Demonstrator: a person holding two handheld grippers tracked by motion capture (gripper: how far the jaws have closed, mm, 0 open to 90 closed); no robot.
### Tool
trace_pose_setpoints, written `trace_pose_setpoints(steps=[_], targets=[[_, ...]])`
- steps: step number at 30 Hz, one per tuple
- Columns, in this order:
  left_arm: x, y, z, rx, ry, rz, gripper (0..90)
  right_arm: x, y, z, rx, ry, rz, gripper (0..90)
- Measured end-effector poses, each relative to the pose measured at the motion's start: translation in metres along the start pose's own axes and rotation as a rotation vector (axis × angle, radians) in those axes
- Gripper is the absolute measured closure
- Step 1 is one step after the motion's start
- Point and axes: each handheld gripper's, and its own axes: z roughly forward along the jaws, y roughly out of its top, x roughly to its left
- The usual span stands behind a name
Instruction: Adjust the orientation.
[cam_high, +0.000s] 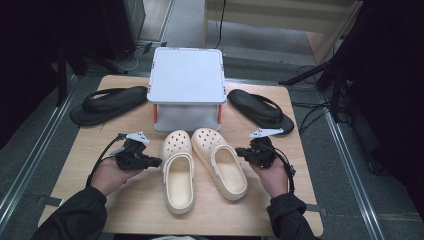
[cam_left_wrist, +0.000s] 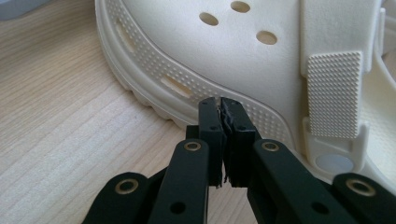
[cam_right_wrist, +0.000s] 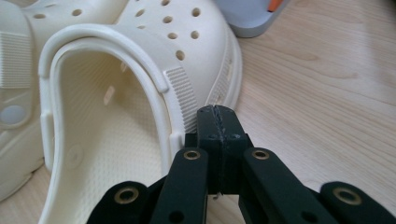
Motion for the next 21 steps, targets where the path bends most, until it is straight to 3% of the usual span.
trace_pose_setpoints(steps=[7, 13, 21], targets=[[-0.008, 0.002, 0.003, 0.005, -0.012, 0.022, 87.0, 0.011, 0.001, 0.007, 0.007, 0.054, -0.021, 90.0], [-0.012, 0.002, 0.006, 0.013, -0.027, 0.037, 87.0, 0.018, 0.001, 0.010, 0.017, 0.059, -0.031, 90.0], [-0.008, 0.003, -0.004, -0.035, -0.058, 0.004, 79.4, 0.014, 0.001, 0.007, -0.005, 0.068, -0.020, 88.7]])
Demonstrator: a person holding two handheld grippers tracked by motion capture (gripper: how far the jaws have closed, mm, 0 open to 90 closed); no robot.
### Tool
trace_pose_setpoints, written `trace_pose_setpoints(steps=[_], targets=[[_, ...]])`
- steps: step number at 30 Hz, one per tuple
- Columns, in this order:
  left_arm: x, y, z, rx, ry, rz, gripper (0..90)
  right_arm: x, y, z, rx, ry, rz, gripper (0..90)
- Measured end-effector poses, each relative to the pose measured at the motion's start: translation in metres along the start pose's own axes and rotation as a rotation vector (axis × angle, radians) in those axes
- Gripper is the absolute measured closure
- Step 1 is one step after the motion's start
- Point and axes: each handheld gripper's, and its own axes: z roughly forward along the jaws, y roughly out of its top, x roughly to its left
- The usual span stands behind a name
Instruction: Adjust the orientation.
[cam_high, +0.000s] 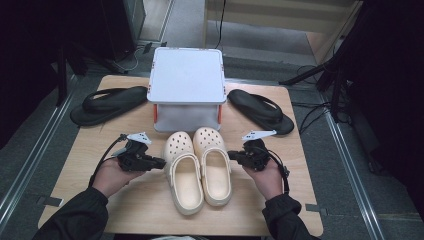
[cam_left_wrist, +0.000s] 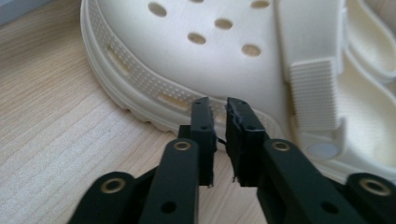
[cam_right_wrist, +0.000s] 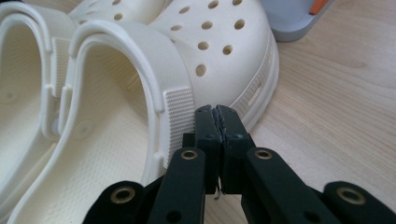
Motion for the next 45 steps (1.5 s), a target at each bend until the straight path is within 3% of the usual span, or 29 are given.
trace_pose_setpoints(steps=[3, 7, 9, 13, 19, 22, 25, 29, 32, 34, 38, 45], targets=[[-0.002, 0.001, -0.006, -0.023, -0.002, 0.003, 73.8, 0.000, 0.000, -0.004, -0.025, 0.005, 0.009, 87.5], [-0.004, 0.003, -0.012, -0.067, 0.025, 0.035, 58.6, 0.002, 0.000, -0.010, -0.054, 0.014, 0.021, 85.2], [-0.002, 0.004, -0.014, -0.079, 0.020, 0.016, 51.2, 0.004, 0.000, -0.014, -0.069, 0.014, 0.018, 83.0], [0.002, 0.007, -0.018, -0.087, 0.012, -0.011, 42.9, 0.010, -0.001, -0.021, -0.109, 0.015, 0.016, 79.1], [0.002, 0.013, -0.025, -0.134, -0.008, 0.009, 30.9, 0.021, -0.001, -0.027, -0.142, 0.012, 0.019, 73.2], [0.002, 0.017, -0.028, -0.157, -0.015, 0.001, 29.2, 0.027, -0.002, -0.029, -0.157, 0.015, 0.019, 70.2], [0.003, 0.021, -0.032, -0.141, -0.003, 0.014, 35.3, 0.035, -0.003, -0.030, -0.168, 0.011, 0.024, 66.2], [0.009, 0.028, -0.040, -0.138, 0.001, -0.031, 51.5, 0.045, -0.006, -0.032, -0.180, 0.012, 0.029, 63.8], [0.012, 0.034, -0.045, -0.123, 0.018, -0.031, 61.3, 0.052, -0.007, -0.034, -0.180, 0.010, 0.028, 60.4], [0.012, 0.038, -0.049, -0.132, 0.033, -0.016, 65.6, 0.058, -0.008, -0.032, -0.181, 0.017, 0.038, 59.0], [0.014, 0.049, -0.058, -0.155, 0.058, 0.014, 75.9, 0.068, -0.009, -0.028, -0.171, 0.041, 0.013, 59.5], [0.020, 0.071, -0.068, -0.164, 0.068, 0.038, 86.7, 0.075, -0.013, -0.022, -0.153, 0.073, 0.030, 59.8]])
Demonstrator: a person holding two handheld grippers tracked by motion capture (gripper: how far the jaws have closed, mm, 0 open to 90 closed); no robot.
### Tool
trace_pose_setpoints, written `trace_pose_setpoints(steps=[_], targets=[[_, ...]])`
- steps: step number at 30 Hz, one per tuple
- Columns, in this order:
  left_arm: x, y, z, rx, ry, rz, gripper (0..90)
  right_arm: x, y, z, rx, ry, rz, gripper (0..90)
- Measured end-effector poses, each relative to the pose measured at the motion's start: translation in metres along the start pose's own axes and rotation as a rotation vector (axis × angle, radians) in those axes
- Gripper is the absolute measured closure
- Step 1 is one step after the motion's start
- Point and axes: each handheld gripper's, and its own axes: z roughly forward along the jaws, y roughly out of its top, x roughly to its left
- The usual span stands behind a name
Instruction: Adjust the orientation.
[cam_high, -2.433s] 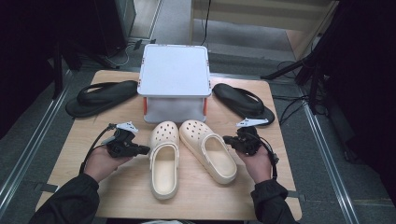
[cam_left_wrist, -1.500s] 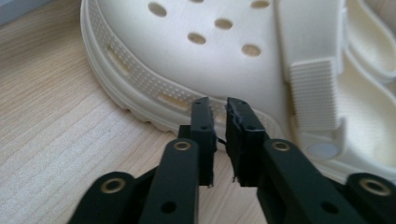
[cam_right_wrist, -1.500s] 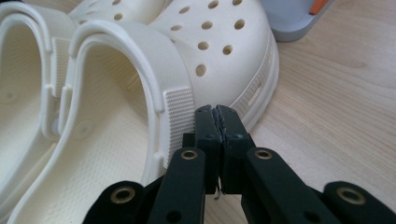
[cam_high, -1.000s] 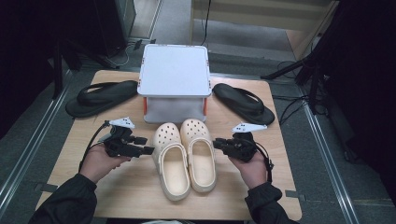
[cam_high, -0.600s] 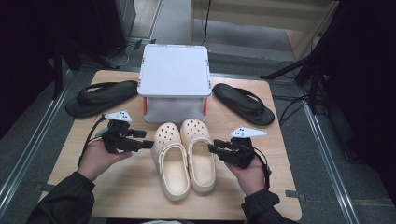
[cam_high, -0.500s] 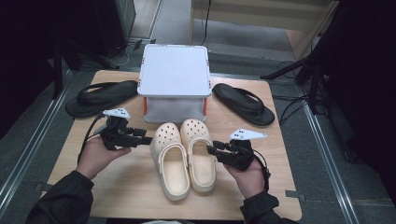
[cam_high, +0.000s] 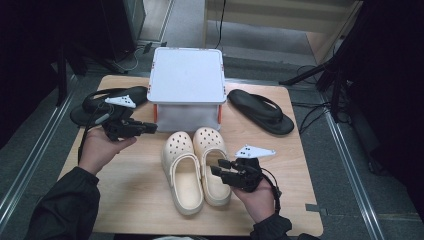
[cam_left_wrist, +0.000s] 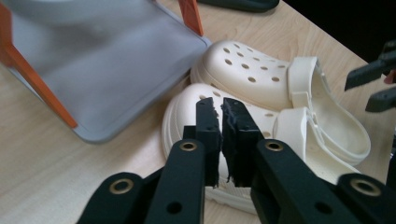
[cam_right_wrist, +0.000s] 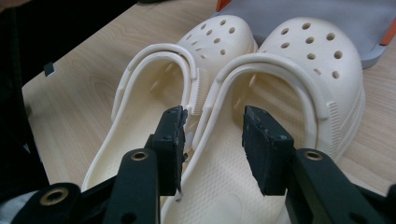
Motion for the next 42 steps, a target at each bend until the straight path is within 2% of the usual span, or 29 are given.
trace_pose_setpoints(steps=[9, 16, 17, 23, 28, 32, 35, 42], targets=[[0.010, 0.028, -0.009, -0.016, 0.021, -0.010, 89.0, 0.006, -0.002, 0.009, 0.019, 0.008, -0.005, 59.3], [0.019, 0.050, -0.014, -0.032, 0.009, -0.009, 89.0, 0.007, -0.003, 0.014, 0.025, 0.003, 0.006, 58.3], [0.021, 0.053, -0.014, -0.031, -0.003, -0.014, 89.0, 0.007, -0.003, 0.015, 0.028, 0.000, 0.006, 58.3], [0.029, 0.070, -0.013, -0.045, 0.023, -0.001, 89.0, 0.012, -0.003, 0.022, 0.043, -0.002, -0.010, 57.9], [0.037, 0.073, -0.002, -0.038, 0.066, -0.005, 88.8, 0.016, -0.004, 0.028, 0.051, -0.007, -0.022, 55.4], [0.041, 0.074, 0.008, -0.014, 0.100, 0.002, 88.7, 0.016, -0.003, 0.030, 0.058, -0.007, -0.021, 55.5], [0.046, 0.072, 0.013, -0.001, 0.113, 0.007, 88.8, 0.018, -0.003, 0.033, 0.056, -0.011, -0.024, 55.1], [0.051, 0.068, 0.013, -0.025, 0.105, -0.012, 89.1, 0.021, -0.003, 0.044, 0.066, -0.023, -0.012, 48.1]])
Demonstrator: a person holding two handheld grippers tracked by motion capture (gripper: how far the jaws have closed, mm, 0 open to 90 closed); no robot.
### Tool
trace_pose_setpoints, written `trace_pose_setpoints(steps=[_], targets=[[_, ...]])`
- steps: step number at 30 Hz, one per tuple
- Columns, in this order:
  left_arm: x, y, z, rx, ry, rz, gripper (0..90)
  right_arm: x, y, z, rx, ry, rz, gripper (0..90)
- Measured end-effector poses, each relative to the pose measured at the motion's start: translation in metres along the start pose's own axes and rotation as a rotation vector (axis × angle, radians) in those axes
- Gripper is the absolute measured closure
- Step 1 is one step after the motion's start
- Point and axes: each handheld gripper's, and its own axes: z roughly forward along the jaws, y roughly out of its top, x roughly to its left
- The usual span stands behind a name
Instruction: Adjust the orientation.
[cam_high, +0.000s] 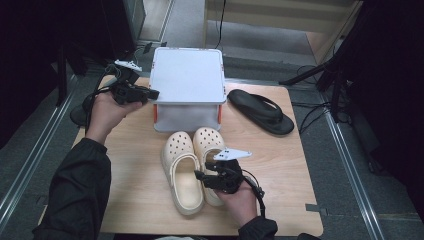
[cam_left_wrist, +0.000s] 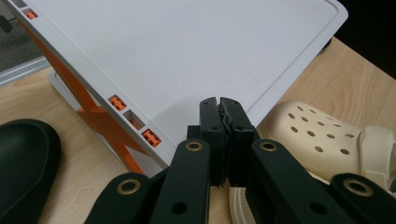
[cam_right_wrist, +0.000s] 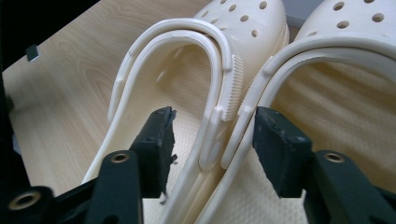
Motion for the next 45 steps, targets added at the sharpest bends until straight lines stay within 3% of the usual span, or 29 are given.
trace_pose_setpoints(steps=[11, 15, 19, 29, 39, 45], targets=[[-0.002, -0.001, 0.002, -0.009, 0.003, 0.010, 89.4, 0.002, 0.003, 0.006, -0.019, -0.080, 0.023, 41.8], [-0.002, -0.001, 0.002, -0.008, 0.006, 0.007, 89.4, 0.005, 0.006, 0.015, -0.007, -0.104, 0.020, 37.8], [-0.003, 0.000, 0.002, -0.007, 0.012, 0.002, 89.4, 0.004, 0.009, 0.024, -0.007, -0.118, 0.049, 37.8], [-0.001, -0.003, 0.002, -0.022, -0.001, -0.010, 89.4, -0.002, 0.013, 0.038, 0.010, -0.128, 0.097, 44.3], [-0.003, -0.002, 0.002, -0.018, 0.013, -0.005, 89.5, -0.004, 0.012, 0.039, 0.000, -0.131, 0.129, 54.0], [-0.004, -0.003, 0.002, -0.022, 0.015, -0.008, 89.5, -0.002, 0.013, 0.037, -0.008, -0.160, 0.127, 59.3]])
